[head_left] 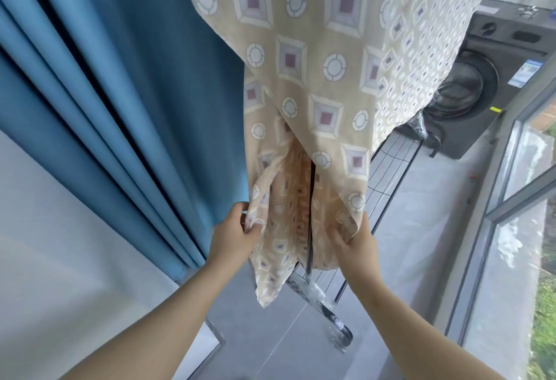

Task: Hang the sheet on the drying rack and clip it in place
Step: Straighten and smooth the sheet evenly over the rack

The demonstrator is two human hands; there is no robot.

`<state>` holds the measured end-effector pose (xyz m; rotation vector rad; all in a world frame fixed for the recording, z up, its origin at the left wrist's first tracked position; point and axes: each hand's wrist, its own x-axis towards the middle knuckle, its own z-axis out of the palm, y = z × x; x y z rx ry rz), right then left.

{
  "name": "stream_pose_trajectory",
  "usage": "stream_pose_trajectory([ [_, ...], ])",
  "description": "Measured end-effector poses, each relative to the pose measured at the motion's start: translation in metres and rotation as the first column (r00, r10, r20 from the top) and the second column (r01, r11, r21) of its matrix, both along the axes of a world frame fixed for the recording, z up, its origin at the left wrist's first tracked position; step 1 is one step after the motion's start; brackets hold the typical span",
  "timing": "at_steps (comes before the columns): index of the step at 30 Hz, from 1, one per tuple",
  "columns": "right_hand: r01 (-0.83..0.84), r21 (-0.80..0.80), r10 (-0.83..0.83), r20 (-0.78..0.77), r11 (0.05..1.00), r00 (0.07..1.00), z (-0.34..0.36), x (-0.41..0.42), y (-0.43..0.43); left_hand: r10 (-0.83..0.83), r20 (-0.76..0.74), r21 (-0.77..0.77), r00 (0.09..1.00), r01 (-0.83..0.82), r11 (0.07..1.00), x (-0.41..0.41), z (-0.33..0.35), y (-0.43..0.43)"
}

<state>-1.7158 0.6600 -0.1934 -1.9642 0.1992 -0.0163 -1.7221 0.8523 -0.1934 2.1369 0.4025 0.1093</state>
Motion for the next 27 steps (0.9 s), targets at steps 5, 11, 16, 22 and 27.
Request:
stream_pose_trajectory([
  [5,-0.273,-0.248,0.242,-0.149,0.929,0.959,0.003,-0.002,0.009,-0.09,-0.024,-0.126,0.996,0.086,0.988,0.002,-0.001,-0.006],
  [11,-0.503,-0.308,0.426,-0.286,0.808,0.859,0.005,0.003,0.012,-0.019,0.028,-0.105,0.999,0.021,0.994,0.014,0.001,-0.004],
  [16,-0.317,-0.263,0.242,-0.281,0.911,0.929,0.007,0.021,0.009,-0.128,-0.041,-0.067,0.991,0.125,0.99,0.02,0.001,-0.007],
  [22,-0.193,-0.178,0.148,-0.242,0.965,0.959,-0.004,0.03,-0.005,-0.262,-0.141,-0.124,0.955,0.246,0.961,0.03,-0.013,-0.046],
  [27,-0.147,-0.148,0.1,-0.286,0.978,0.953,-0.022,0.054,-0.05,-0.289,-0.214,-0.255,0.933,0.233,0.938,0.046,-0.025,-0.1],
])
